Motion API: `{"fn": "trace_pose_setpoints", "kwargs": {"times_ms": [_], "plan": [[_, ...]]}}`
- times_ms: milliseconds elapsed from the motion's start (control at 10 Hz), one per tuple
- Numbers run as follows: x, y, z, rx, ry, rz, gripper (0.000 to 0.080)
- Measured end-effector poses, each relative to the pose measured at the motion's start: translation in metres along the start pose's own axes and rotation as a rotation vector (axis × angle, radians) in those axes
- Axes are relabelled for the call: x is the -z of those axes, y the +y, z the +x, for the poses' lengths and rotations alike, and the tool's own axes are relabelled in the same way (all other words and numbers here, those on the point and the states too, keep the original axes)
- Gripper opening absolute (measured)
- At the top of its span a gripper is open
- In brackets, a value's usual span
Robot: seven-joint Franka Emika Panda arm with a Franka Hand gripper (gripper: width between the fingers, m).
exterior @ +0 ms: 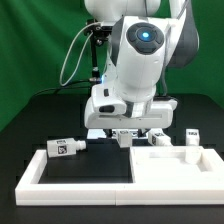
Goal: Assemble one leg
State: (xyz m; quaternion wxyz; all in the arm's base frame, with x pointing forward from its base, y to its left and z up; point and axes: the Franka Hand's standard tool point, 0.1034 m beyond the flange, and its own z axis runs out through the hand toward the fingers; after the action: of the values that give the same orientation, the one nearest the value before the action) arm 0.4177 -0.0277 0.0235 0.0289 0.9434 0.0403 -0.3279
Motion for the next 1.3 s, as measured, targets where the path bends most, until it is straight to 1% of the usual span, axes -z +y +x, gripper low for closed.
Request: {"fn": "trace_pose_setpoints", "kwargs": {"times_ms": [100,200,300,400,500,600,800,900,1000,1200,1300], "plan": [[0.002,0.001,0.001,-0.004,-0.088,0.005,0.0649],[0.008,0.003,0.001,-0.013,-0.188,0.016,0.0649],[0.007,0.003,-0.004,-0.016,-0.285,0.021,0.0649],[0.010,0.003,-0.006,-0.020,-0.377,0.026,0.0649],[0.012,0.005,-0.002,-0.024,-0.422,0.026,0.0649],[0.011,0.006,0.005,-0.023,-0.397,0.022,0.0649],[0.009,0.006,0.004,-0.023,-0.399,0.022,0.0649],[0.000,0.004,0.007,-0.021,-0.382,0.017,0.0649],[-0.009,0.001,0.006,-0.017,-0.381,0.013,0.0649],[-0.009,0.000,0.005,-0.013,-0.383,0.012,0.0649],[-0.009,0.000,0.005,-0.013,-0.384,0.012,0.0533]]}}
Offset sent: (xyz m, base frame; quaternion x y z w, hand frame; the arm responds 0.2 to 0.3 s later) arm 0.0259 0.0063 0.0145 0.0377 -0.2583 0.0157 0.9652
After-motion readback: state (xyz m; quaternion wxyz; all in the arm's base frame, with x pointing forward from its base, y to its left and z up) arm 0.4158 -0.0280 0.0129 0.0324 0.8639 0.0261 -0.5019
